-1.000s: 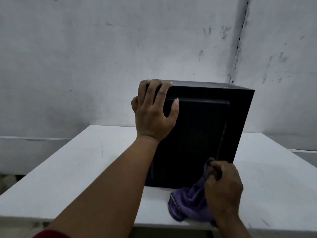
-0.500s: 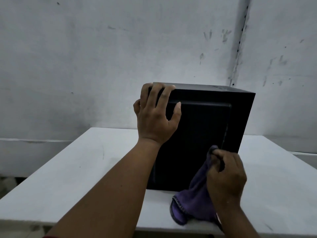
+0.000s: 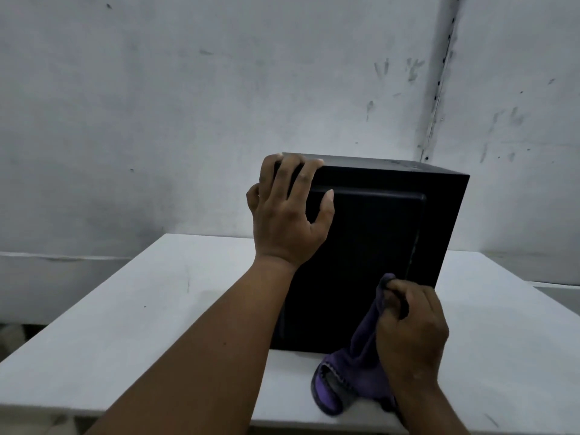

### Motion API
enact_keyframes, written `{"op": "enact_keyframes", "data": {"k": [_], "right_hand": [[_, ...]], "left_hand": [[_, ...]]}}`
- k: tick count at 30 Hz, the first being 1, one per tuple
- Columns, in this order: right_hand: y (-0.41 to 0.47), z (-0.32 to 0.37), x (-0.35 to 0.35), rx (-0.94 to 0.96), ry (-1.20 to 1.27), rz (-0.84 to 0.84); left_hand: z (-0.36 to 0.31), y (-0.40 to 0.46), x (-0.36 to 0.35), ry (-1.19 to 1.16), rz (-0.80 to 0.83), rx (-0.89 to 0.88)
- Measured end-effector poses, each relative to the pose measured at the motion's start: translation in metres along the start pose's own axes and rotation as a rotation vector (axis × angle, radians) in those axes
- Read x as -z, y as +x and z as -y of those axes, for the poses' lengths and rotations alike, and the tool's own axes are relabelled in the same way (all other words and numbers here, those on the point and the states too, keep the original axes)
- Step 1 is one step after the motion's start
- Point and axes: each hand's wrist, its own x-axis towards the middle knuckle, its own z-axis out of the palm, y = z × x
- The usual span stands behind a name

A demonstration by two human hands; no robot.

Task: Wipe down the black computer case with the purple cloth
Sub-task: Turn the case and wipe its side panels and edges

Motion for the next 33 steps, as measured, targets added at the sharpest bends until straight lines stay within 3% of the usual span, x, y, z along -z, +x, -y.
{"op": "enact_keyframes", "data": {"k": [7, 13, 18, 21, 23, 25, 28, 33], "right_hand": [[0.056, 0.026, -0.001, 0.057, 0.037, -0.133], [0.022, 0.015, -0.006, 0.050, 0.015, -0.130], [-0.009, 0.014, 0.003, -0.294, 0.045, 0.248], [0.011, 0.041, 0.015, -0.433, 0.163, 0.232], [0.026, 0.064, 0.023, -0.444, 0.298, 0.206], [0.037, 0.086, 0.028, -0.450, 0.461, 0.234], [0.042, 0.112, 0.029, -0.437, 0.619, 0.342], [0.049, 0.128, 0.028, -0.274, 0.592, 0.577]], "left_hand": [[-0.001, 0.000, 0.000, -0.008, 0.006, -0.003], [-0.002, 0.001, 0.002, -0.013, 0.013, 0.013], [-0.016, -0.003, 0.018, -0.007, 0.005, 0.059], [-0.032, -0.023, 0.038, -0.069, -0.094, 0.012], [-0.041, -0.041, 0.051, -0.186, -0.016, 0.024], [-0.048, -0.054, 0.061, -0.362, 0.197, 0.160], [-0.055, -0.056, 0.076, -0.658, 0.499, 0.515], [-0.046, -0.042, 0.096, -0.910, 0.514, 0.804]]}}
